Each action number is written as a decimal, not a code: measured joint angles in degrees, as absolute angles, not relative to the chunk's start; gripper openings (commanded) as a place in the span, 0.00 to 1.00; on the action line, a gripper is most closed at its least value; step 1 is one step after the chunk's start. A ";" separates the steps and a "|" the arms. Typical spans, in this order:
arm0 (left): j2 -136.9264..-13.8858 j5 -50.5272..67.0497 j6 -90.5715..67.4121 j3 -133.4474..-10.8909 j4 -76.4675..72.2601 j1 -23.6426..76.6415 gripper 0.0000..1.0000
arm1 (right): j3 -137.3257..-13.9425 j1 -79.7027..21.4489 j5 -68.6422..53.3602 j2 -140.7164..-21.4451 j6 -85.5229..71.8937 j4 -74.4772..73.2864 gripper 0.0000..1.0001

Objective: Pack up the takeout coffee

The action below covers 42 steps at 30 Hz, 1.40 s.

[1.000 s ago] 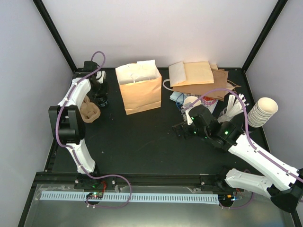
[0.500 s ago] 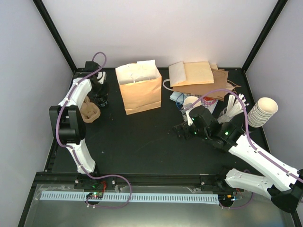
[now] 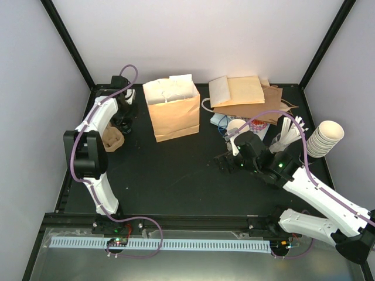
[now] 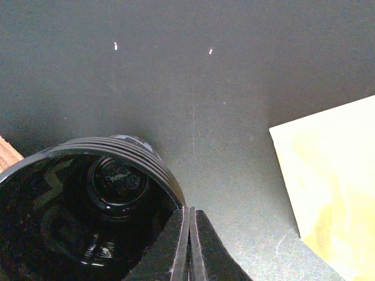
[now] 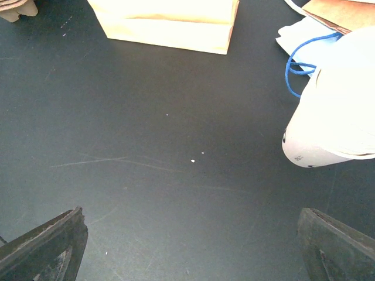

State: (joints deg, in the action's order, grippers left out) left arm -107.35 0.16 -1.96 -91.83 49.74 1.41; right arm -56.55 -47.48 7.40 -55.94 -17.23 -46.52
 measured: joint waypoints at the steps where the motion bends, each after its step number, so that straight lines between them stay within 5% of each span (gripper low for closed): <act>1: -107.35 -0.03 -1.93 -91.83 49.74 1.56 0.02 | -56.53 -47.48 7.40 -55.94 -17.23 -46.50 1.00; 18: -105.03 -3.64 -1.87 -91.83 50.13 2.26 0.03 | -56.49 -47.48 7.40 -56.40 -17.21 -46.50 1.00; 21: -104.60 -3.90 -1.85 -91.83 50.13 2.28 0.24 | -56.49 -47.48 7.40 -56.42 -17.21 -46.50 1.00; 26: -104.62 -3.88 -1.52 -91.92 50.28 2.28 0.35 | -56.49 -47.48 7.40 -56.66 -17.21 -46.50 1.00; 42: -108.25 -3.88 -1.54 -94.06 51.62 2.28 0.32 | -56.49 -47.48 7.35 -56.66 -17.19 -46.48 1.00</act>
State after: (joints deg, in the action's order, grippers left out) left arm -108.25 -3.88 -1.54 -94.06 51.62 2.28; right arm -56.49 -47.48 7.35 -56.66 -17.19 -46.48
